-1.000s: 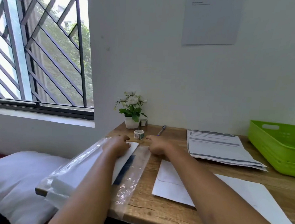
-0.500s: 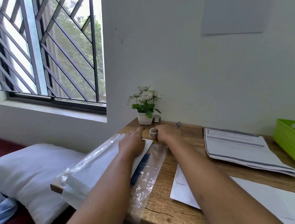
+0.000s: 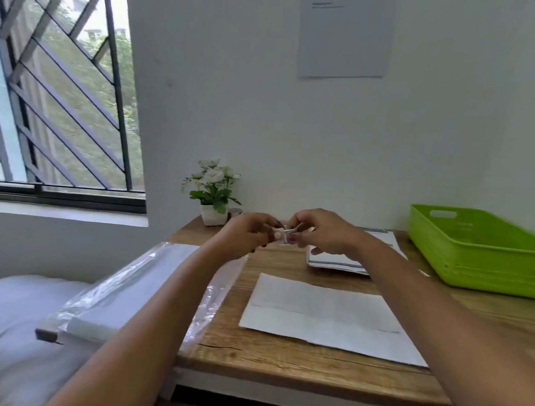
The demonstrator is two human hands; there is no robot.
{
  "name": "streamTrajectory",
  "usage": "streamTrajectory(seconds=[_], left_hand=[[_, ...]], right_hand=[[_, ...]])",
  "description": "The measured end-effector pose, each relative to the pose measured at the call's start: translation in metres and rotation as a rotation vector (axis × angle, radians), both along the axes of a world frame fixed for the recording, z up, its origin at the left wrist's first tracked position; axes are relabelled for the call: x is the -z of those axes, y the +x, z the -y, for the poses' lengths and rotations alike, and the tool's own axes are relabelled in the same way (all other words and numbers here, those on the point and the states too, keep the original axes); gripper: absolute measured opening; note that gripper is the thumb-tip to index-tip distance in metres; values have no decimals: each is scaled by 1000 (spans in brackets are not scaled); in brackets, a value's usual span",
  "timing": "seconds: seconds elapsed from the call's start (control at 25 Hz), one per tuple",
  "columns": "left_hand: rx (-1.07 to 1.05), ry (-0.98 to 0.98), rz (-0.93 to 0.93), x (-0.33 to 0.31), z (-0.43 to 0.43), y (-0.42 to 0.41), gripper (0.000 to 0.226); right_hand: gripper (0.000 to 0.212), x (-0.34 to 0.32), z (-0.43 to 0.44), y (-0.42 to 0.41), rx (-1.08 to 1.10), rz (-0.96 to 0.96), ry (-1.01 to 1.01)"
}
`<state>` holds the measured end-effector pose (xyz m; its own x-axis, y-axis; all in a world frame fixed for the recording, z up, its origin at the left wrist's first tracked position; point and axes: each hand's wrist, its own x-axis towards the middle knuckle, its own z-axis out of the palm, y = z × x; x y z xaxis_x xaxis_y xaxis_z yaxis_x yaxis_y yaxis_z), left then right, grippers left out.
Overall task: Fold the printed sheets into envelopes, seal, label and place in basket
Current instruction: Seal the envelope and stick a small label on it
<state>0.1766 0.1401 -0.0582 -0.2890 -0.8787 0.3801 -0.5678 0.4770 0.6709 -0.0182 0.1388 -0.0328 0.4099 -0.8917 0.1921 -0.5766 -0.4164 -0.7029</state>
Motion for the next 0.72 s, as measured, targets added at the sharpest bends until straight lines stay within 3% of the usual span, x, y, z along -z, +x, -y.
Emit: streamTrajectory(seconds=[0.16, 0.36, 0.56, 0.72], left_hand=[[69, 37, -40, -1, -8, -64, 9], [137, 99, -62, 11, 2, -103, 12], [28, 8, 170, 32, 11, -113, 21], [81, 81, -20, 35, 8, -109, 17]], right_hand=[[22, 2, -17, -56, 45, 157, -48], [28, 25, -13, -110, 28, 425, 105], [7, 45, 4, -107, 124, 452, 30], [6, 49, 4, -100, 151, 424, -43]])
